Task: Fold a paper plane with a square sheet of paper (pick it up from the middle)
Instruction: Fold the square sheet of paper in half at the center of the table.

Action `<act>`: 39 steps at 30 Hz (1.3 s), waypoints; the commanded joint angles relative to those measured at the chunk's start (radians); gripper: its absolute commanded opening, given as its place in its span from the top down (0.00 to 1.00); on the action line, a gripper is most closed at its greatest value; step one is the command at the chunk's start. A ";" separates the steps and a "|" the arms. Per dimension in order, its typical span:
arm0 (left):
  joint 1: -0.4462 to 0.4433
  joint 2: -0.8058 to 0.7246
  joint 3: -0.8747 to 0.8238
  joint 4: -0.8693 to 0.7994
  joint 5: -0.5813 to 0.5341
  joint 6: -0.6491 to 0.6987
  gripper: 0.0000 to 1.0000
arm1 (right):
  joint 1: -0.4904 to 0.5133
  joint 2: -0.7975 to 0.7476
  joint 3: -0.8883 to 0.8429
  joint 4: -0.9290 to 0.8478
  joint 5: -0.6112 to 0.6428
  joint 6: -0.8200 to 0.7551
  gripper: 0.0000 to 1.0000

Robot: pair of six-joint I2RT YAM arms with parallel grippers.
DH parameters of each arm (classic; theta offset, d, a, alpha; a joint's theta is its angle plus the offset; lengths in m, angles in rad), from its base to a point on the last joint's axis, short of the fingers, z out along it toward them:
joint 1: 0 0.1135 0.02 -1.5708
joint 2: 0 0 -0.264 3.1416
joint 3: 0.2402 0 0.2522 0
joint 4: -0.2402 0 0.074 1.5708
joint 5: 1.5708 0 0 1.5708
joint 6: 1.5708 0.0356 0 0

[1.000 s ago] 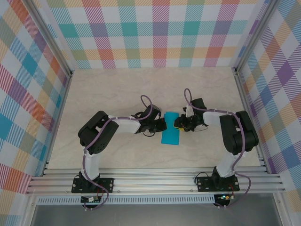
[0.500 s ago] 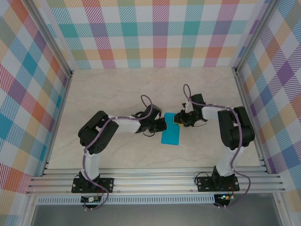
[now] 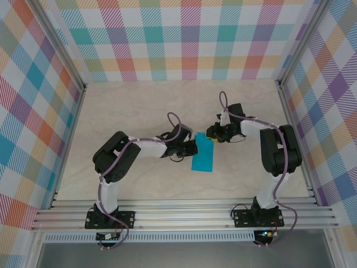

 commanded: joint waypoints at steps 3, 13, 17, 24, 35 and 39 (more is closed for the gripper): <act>-0.010 0.055 -0.020 -0.149 -0.016 0.018 1.00 | -0.013 0.079 0.011 -0.004 -0.036 -0.016 0.71; -0.010 0.055 -0.017 -0.161 -0.019 0.029 1.00 | -0.019 0.102 0.046 -0.037 -0.001 -0.018 0.71; -0.009 0.054 -0.015 -0.161 -0.019 0.029 1.00 | -0.021 0.095 0.114 -0.092 -0.003 -0.034 0.70; -0.010 0.051 -0.017 -0.162 -0.020 0.029 1.00 | -0.029 0.153 0.152 -0.100 -0.017 -0.021 0.70; -0.011 0.045 -0.015 -0.167 -0.018 0.029 1.00 | -0.049 0.201 0.120 -0.056 -0.043 0.014 0.70; -0.011 0.022 -0.020 -0.160 -0.010 0.025 1.00 | -0.053 0.141 0.180 -0.137 -0.044 -0.022 0.67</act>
